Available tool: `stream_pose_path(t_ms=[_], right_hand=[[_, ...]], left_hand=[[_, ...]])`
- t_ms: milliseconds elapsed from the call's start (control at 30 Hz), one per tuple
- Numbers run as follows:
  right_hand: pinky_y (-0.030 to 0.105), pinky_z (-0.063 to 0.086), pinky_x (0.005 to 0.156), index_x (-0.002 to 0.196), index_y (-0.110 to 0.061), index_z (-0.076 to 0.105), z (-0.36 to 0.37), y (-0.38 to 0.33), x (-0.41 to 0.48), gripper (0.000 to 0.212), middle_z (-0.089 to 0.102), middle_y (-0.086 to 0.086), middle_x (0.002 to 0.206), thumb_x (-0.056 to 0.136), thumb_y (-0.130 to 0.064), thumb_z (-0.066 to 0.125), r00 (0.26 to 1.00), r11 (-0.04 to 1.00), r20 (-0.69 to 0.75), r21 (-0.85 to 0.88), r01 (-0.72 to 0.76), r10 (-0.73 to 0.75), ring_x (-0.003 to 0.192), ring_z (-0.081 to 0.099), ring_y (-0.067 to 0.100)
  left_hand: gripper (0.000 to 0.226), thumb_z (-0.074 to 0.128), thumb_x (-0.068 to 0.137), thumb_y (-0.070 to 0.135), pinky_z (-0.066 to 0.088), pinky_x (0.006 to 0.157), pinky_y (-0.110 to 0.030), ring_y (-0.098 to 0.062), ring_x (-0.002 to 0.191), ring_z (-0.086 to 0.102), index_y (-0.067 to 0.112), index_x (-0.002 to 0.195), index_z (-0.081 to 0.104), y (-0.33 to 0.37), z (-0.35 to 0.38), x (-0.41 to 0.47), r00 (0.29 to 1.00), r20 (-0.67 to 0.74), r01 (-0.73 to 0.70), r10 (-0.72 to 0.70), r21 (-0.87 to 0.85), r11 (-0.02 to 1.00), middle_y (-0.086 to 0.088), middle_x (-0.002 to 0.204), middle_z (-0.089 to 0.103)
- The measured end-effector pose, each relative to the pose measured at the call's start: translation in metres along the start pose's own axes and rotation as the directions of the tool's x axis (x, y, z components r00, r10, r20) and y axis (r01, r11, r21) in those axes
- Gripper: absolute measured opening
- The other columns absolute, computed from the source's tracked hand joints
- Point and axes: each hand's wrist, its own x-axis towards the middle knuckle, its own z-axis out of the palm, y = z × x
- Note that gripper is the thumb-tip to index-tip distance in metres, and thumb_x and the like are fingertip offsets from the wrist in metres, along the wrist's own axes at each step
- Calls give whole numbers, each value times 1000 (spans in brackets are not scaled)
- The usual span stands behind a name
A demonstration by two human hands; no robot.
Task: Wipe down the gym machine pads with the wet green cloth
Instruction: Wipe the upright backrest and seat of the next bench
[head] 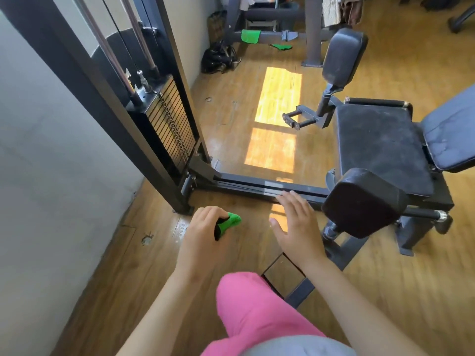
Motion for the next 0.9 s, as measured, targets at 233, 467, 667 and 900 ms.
stream_pose_path(t_ms=[233, 467, 667, 900], right_hand=[[33, 23, 114, 135, -12, 52, 22, 22, 31, 55, 49, 4, 143, 91, -43, 37, 995, 995, -15, 14, -101, 102, 138, 34, 17], [27, 18, 116, 133, -13, 54, 38, 59, 133, 52, 52, 3, 141, 91, -40, 41, 981, 978, -67, 116, -174, 182, 136, 37, 17], [31, 26, 116, 134, -14, 53, 1, 122, 223, 50, 49, 0, 142, 94, -40, 41, 946, 953, -142, 126, -276, 293, 138, 37, 17], [26, 28, 112, 133, -13, 54, -40, 159, 252, 46, 44, 0, 147, 95, -38, 44, 833, 876, -277, 203, -437, 479, 139, 35, 16]], left_hand=[[30, 79, 74, 5, 52, 70, -25, -8, 89, 56, 17, 96, 63, -20, 35, 46, 995, 47, 93, -91, -38, 995, 10, 95, 61], [25, 80, 76, 14, 45, 71, -14, -5, 86, 55, 22, 90, 62, -49, 82, 164, 984, 158, 82, -80, -2, 997, 13, 89, 60], [23, 77, 78, 17, 38, 72, -9, -10, 88, 53, 16, 96, 62, -5, 145, 319, 943, 323, -86, 75, 19, 996, 16, 90, 54], [22, 75, 81, 16, 46, 75, -19, -6, 91, 55, 21, 99, 63, 58, 184, 415, 849, 449, -215, 278, -187, 958, 21, 95, 55]])
